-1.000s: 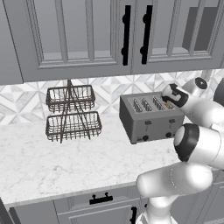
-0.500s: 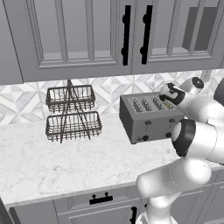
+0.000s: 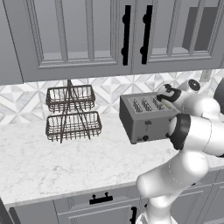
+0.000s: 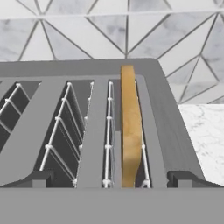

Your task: Start the toaster. Once the lever pops up, take the bread to the plate on the dining counter.

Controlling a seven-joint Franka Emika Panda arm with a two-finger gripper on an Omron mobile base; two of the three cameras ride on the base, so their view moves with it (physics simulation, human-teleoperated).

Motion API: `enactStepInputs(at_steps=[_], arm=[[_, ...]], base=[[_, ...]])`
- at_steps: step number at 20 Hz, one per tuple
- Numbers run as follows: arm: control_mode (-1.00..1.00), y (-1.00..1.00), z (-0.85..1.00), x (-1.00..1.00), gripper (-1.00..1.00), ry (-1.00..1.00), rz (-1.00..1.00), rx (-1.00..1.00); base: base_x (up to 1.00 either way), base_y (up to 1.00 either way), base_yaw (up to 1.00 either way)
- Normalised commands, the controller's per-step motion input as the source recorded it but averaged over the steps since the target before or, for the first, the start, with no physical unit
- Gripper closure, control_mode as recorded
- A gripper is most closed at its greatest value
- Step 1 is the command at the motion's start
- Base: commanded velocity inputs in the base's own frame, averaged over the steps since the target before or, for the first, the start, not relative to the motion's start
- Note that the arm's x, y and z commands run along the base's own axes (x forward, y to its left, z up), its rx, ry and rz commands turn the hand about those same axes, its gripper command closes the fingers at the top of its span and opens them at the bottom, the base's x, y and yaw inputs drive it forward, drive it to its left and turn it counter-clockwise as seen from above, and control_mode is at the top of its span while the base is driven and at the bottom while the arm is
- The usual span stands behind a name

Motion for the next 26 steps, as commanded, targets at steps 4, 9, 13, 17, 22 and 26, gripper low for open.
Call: enactStepInputs(at_steps=[4, 9, 13, 17, 22, 26], arm=[[-1.00, 0.00, -0.10, 0.23, -1.00, 0.00, 0.00, 0.00], [-1.00, -0.08, -0.01, 0.28, -1.00, 0.00, 0.00, 0.00], [-1.00, -0.11, -0.05, 0.23, -1.00, 0.00, 0.00, 0.00], [-1.00, -0.14, -0.07, 0.18, -1.00, 0.00, 0.00, 0.00], [-1.00, 0.00, -0.18, 0.08, -1.00, 0.00, 0.00, 0.00], [-1.00, 0.00, -0.13, 0.01, -1.00, 0.00, 0.00, 0.00]], base=[[0.00, 0.00, 0.00], [0.00, 0.00, 0.00], [0.00, 0.00, 0.00], [0.00, 0.00, 0.00], [0.00, 0.00, 0.00], [0.00, 0.00, 0.00]])
